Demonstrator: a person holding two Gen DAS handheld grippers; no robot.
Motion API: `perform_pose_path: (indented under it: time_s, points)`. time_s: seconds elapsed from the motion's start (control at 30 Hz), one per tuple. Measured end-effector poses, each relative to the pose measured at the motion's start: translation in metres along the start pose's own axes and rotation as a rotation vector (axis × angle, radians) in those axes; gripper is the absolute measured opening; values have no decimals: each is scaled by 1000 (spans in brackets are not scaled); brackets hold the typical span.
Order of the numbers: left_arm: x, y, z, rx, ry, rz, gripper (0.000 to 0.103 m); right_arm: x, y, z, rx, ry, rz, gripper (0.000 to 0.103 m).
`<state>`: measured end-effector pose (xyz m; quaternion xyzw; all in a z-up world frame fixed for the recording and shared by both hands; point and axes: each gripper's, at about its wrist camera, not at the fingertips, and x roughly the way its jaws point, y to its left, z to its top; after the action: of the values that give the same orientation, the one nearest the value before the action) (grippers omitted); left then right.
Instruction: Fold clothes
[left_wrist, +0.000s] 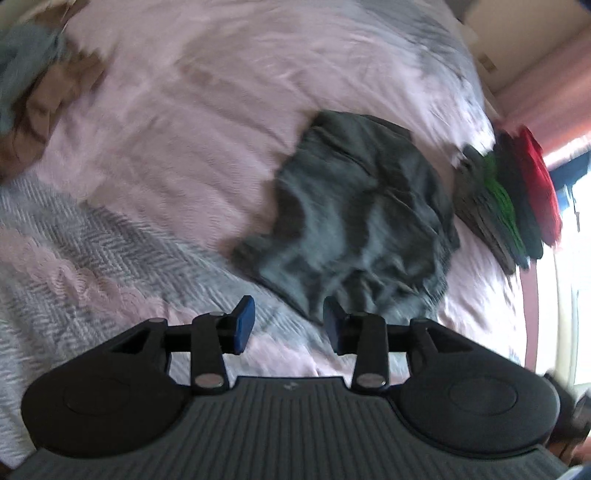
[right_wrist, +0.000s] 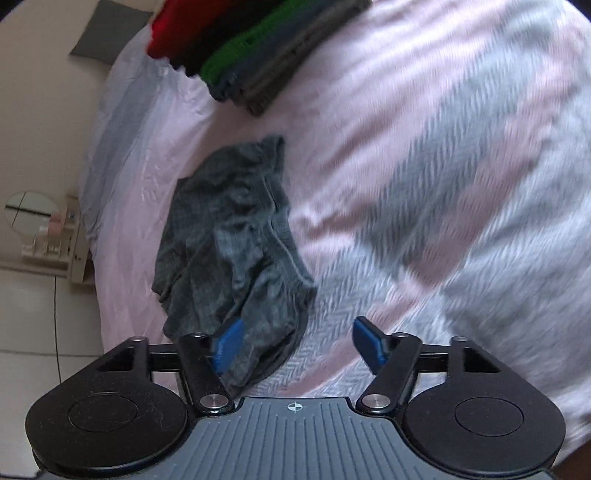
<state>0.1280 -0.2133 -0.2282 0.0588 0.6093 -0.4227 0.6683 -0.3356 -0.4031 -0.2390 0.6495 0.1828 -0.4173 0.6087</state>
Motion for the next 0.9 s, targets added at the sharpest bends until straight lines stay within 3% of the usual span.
perform_pose_path:
  time_s: [0.17, 0.37, 0.47, 0.67, 0.7, 0.73, 0.77, 0.8, 0.83, 0.9]
  points:
    - [43, 36, 15, -164, -3, -90, 35, 40, -9, -18, 75, -37, 46, 59]
    - [77, 60, 13, -315, -19, -166, 35, 76, -25, -19, 175, -100, 133, 57]
    - [88, 68, 8, -378, -21, -196, 35, 95, -34, -17, 186, -88, 111, 47]
    - [104, 78, -3, -415, -46, -228, 35, 123, -48, -14, 195, -99, 118, 46]
    - [107, 79, -3, -424, -53, -236, 34, 127, -49, -12, 196, -99, 121, 42]
    - [110, 81, -4, -433, -61, -244, 30, 131, -50, -11, 197, -97, 124, 21]
    - [112, 81, -4, -424, -69, -238, 27, 134, -51, -10, 198, -96, 126, 15]
    - [113, 80, -4, -416, -75, -225, 15, 133, -50, -9, 191, -99, 118, 9]
    - [113, 79, -4, -409, -82, -214, 2, 131, -49, -8, 183, -104, 108, 8]
    - [105, 77, -4, -401, -109, -218, 2, 121, -45, -5, 157, -118, 89, 7]
